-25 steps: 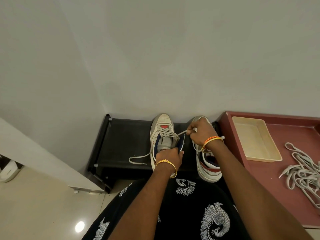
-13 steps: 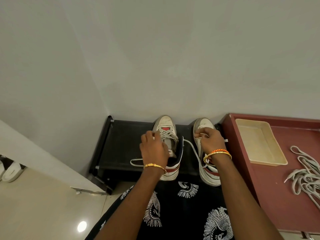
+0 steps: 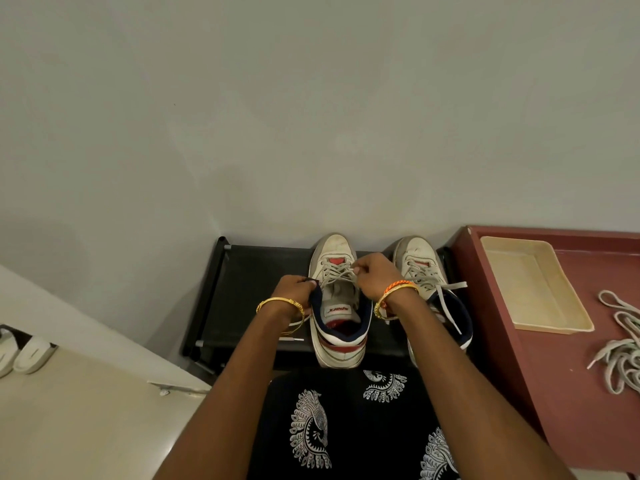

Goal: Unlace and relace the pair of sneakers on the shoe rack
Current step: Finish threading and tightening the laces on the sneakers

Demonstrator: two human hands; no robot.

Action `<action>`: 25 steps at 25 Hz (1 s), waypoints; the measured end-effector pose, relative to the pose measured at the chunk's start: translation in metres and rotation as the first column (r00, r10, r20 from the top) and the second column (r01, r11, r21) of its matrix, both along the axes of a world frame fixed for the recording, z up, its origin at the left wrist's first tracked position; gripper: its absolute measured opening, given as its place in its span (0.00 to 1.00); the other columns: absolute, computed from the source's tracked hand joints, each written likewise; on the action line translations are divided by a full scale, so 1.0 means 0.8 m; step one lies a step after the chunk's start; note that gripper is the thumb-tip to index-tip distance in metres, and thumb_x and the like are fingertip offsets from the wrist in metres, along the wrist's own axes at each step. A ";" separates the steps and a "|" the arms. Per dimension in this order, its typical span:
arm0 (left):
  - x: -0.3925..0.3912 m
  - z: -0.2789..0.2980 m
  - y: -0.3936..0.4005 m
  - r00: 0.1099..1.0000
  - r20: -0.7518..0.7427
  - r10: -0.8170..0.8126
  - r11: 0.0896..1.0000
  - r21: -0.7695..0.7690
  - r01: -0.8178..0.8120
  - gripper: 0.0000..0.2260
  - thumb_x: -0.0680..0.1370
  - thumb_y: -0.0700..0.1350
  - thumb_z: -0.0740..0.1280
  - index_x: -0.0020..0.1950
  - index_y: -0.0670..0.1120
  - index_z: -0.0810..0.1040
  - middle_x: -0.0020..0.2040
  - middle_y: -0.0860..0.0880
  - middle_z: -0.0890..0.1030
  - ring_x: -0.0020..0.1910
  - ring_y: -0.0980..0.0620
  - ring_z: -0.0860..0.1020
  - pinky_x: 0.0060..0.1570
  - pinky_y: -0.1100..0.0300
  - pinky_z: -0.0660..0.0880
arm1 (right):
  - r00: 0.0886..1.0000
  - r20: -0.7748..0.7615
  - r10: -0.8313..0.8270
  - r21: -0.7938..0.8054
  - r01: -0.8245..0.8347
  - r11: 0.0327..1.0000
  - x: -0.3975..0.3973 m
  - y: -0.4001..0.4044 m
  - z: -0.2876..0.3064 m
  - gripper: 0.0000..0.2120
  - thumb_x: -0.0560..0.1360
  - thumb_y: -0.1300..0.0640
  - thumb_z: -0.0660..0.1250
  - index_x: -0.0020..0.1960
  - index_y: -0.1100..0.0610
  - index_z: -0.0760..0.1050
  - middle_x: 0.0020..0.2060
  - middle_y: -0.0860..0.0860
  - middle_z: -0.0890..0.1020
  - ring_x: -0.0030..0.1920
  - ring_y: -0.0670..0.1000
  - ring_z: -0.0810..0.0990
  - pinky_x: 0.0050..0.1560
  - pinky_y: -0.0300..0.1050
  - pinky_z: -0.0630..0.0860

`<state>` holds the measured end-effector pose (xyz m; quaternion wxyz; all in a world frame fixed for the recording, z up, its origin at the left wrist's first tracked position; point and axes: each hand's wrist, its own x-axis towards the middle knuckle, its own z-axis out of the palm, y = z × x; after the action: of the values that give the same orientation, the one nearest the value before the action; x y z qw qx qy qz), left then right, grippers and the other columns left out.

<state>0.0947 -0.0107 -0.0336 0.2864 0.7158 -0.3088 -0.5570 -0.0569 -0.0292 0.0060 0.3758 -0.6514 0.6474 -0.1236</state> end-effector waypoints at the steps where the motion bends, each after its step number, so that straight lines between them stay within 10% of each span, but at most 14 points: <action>1: 0.000 0.001 0.000 0.999 -0.028 0.015 1.000 0.009 -0.015 0.07 0.80 0.40 0.60 0.53 0.39 0.75 0.50 0.42 0.77 0.54 0.43 0.77 0.57 0.51 0.76 | 1.000 0.005 0.016 -0.023 -0.016 1.000 0.004 -0.001 -0.002 0.11 0.78 0.64 0.61 0.55 0.64 0.80 0.52 0.59 0.82 0.54 0.56 0.79 0.59 0.46 0.72; 12: -0.009 -0.019 0.000 0.958 0.255 -0.130 0.973 -0.152 0.173 0.10 0.78 0.42 0.65 0.58 0.44 0.78 0.54 0.45 0.79 0.54 0.45 0.77 0.58 0.50 0.76 | 0.973 0.181 -0.141 -0.227 0.181 0.957 0.019 0.010 -0.069 0.09 0.76 0.64 0.65 0.47 0.53 0.82 0.48 0.56 0.82 0.54 0.57 0.76 0.57 0.56 0.74; 25: 0.018 -0.008 0.023 0.965 -0.184 0.188 0.978 -0.057 -0.202 0.06 0.75 0.39 0.69 0.51 0.40 0.78 0.49 0.38 0.81 0.47 0.42 0.81 0.42 0.51 0.80 | 0.974 0.139 -0.178 -0.221 0.206 0.953 0.026 0.022 -0.066 0.07 0.77 0.61 0.64 0.51 0.55 0.80 0.56 0.53 0.78 0.60 0.55 0.71 0.61 0.52 0.68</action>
<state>0.1093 0.0073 -0.0404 0.3929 0.6790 -0.2309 -0.5757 -0.0358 -0.0119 -0.0465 0.3197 -0.6167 0.6655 -0.2732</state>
